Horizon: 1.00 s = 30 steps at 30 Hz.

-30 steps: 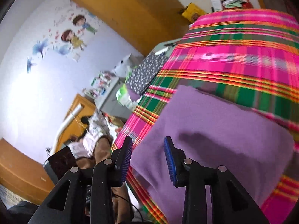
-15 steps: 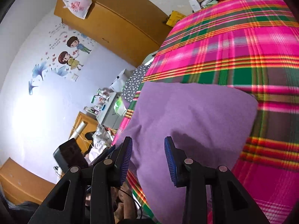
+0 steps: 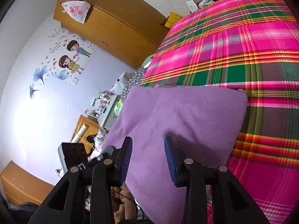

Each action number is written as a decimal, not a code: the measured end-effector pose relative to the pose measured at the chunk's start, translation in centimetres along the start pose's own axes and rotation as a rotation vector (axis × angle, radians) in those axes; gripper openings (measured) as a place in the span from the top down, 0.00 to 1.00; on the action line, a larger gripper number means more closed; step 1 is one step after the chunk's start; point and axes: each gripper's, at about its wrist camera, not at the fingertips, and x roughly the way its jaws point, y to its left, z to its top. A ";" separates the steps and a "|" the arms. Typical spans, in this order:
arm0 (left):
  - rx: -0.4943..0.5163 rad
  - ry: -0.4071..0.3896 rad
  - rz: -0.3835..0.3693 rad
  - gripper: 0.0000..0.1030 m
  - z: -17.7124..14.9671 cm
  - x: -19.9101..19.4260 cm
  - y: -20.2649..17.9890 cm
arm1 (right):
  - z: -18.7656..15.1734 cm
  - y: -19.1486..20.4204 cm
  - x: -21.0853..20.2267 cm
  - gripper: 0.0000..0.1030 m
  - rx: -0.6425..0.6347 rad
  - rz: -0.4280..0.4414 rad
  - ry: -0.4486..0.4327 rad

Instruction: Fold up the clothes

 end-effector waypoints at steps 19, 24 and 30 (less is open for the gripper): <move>0.188 -0.102 0.179 0.83 0.9 -2.7 -3.5 | 0.2 -0.1 -1.8 0.63 -0.083 -0.125 -0.129; 0.300 -0.092 0.181 0.83 1.5 -0.7 -5.7 | 0.2 0.0 -1.7 0.63 -0.127 -0.191 -0.140; 0.289 -0.004 0.255 0.89 0.7 2.3 -3.2 | -0.1 0.1 -1.8 0.64 -0.174 -0.243 -0.140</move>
